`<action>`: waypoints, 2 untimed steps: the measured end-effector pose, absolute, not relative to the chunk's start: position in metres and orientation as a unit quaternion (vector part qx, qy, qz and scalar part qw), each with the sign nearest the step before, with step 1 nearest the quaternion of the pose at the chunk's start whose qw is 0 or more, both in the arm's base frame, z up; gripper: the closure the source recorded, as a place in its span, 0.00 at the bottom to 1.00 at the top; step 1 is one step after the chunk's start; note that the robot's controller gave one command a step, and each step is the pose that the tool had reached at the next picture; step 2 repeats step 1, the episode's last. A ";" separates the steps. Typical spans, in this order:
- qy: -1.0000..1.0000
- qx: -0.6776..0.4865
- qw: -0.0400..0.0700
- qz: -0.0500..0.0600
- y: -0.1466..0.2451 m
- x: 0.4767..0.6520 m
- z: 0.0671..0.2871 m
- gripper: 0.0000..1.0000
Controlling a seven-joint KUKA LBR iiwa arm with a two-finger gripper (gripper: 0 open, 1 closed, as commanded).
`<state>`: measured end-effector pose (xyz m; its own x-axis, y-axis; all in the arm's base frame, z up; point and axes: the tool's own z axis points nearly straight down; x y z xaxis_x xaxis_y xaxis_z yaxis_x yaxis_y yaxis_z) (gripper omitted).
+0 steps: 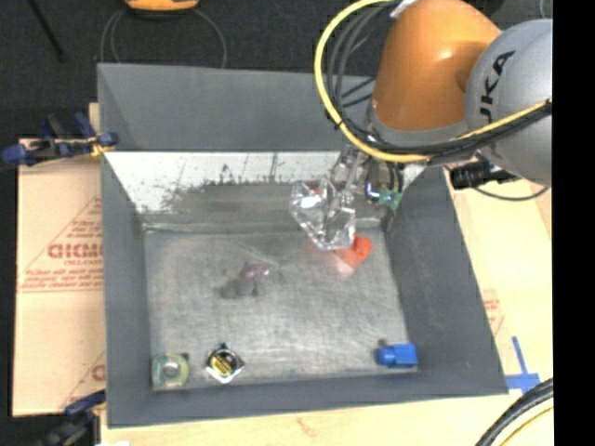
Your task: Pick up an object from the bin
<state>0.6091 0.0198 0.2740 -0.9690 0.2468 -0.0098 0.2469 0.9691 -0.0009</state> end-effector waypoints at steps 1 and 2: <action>0.992 0.124 0.000 -0.002 0.020 0.607 0.269 1.00; 0.992 0.124 0.000 -0.002 0.020 0.607 0.269 1.00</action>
Offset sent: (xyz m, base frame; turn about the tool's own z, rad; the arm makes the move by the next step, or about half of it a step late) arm 0.0000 0.0000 0.0000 0.0000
